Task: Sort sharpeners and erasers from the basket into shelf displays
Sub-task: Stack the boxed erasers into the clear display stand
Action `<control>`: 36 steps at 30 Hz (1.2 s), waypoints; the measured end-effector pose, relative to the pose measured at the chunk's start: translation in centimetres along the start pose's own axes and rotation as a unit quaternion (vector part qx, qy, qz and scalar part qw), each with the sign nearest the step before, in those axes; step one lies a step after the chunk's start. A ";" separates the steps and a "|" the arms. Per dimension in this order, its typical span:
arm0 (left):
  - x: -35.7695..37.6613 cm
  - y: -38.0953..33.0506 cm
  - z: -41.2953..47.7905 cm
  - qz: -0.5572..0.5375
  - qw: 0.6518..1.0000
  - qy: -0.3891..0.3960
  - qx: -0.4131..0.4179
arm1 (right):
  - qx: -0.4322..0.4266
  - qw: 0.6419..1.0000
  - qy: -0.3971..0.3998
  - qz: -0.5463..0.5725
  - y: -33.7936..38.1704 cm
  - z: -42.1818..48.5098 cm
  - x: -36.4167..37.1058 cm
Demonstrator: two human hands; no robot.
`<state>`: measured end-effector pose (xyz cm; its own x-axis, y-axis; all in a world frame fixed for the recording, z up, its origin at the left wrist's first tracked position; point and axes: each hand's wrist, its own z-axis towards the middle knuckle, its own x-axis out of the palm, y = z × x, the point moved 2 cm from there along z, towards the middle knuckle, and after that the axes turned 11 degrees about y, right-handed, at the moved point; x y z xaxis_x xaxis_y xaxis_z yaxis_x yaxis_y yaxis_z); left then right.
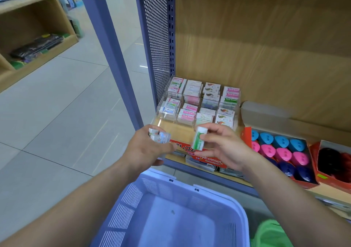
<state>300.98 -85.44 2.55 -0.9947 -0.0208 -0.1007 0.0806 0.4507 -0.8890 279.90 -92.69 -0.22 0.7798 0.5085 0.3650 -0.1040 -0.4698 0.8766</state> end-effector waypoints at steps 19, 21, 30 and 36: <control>-2.3 -0.2 1.7 -0.074 0.997 -0.006 0.009 | -0.039 0.827 -0.143 -0.542 1.9 16.6 -5.4; -2.4 -0.2 1.7 -0.072 0.997 -0.008 0.011 | -0.039 0.797 -0.140 -0.586 1.4 17.1 -5.6; -1.7 -0.9 1.1 -0.062 0.997 0.013 0.033 | -0.115 0.845 -0.084 -0.516 4.1 9.2 -0.6; -0.2 -2.0 -0.3 -0.036 0.995 0.038 0.080 | -0.032 0.944 0.084 -0.319 4.8 2.9 6.2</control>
<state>300.99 -86.08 4.50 -0.9997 0.0228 -0.0058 0.0125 0.3033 -0.9528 286.02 -93.86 5.35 0.5882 0.7828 -0.2033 0.3122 0.0121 0.9499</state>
